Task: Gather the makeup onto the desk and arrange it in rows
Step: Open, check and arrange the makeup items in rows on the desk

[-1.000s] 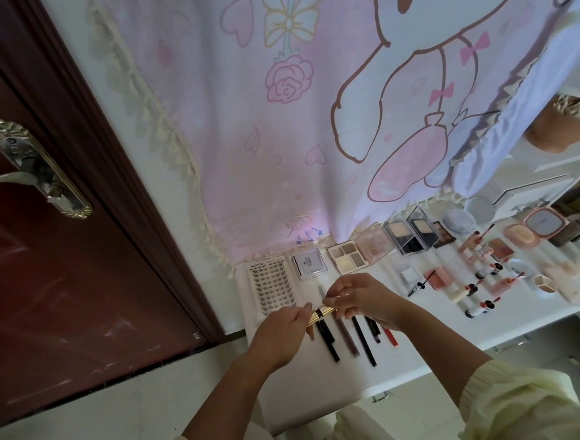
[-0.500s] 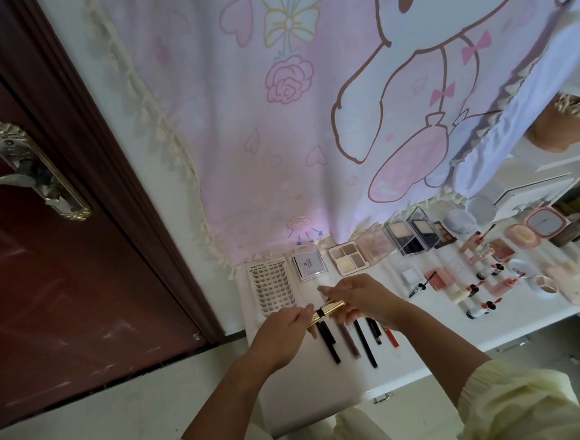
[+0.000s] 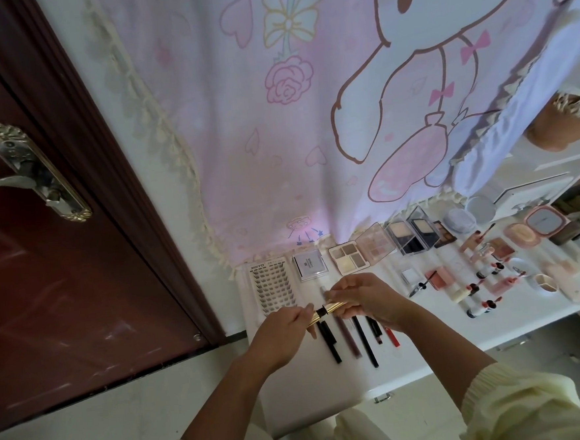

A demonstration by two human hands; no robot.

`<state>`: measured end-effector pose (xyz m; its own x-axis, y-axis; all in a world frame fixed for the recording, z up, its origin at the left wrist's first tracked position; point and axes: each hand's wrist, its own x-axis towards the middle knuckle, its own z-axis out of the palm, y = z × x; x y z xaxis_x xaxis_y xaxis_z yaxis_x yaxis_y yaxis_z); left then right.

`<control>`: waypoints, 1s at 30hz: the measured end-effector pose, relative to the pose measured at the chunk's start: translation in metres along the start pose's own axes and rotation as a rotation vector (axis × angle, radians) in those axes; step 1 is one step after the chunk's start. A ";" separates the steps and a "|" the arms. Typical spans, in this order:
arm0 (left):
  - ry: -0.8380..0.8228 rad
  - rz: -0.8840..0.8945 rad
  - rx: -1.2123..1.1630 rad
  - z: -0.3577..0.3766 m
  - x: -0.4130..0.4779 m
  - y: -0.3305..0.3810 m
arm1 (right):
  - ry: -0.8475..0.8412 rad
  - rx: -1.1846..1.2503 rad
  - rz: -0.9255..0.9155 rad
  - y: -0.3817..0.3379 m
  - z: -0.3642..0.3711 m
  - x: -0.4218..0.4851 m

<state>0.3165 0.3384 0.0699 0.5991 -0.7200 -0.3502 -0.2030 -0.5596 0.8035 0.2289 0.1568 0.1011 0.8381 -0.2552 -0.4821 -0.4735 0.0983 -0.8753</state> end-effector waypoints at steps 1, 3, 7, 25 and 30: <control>0.004 0.002 0.000 0.000 0.000 -0.001 | 0.001 -0.019 0.011 0.000 0.001 0.000; 0.013 -0.002 0.007 0.000 0.000 -0.002 | 0.005 -0.085 0.027 -0.001 0.001 0.000; 0.000 -0.026 -0.022 0.001 -0.001 -0.001 | 0.025 -0.102 0.025 0.002 -0.002 0.001; -0.031 -0.106 -0.104 0.015 -0.012 -0.024 | 0.188 0.067 0.079 0.020 0.021 0.020; -0.036 -0.146 -0.133 0.018 -0.013 -0.024 | 0.228 0.105 0.080 0.021 0.024 0.021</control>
<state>0.2993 0.3542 0.0463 0.5865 -0.6506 -0.4824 -0.0105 -0.6017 0.7987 0.2434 0.1762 0.0718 0.7108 -0.4518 -0.5391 -0.4952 0.2228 -0.8397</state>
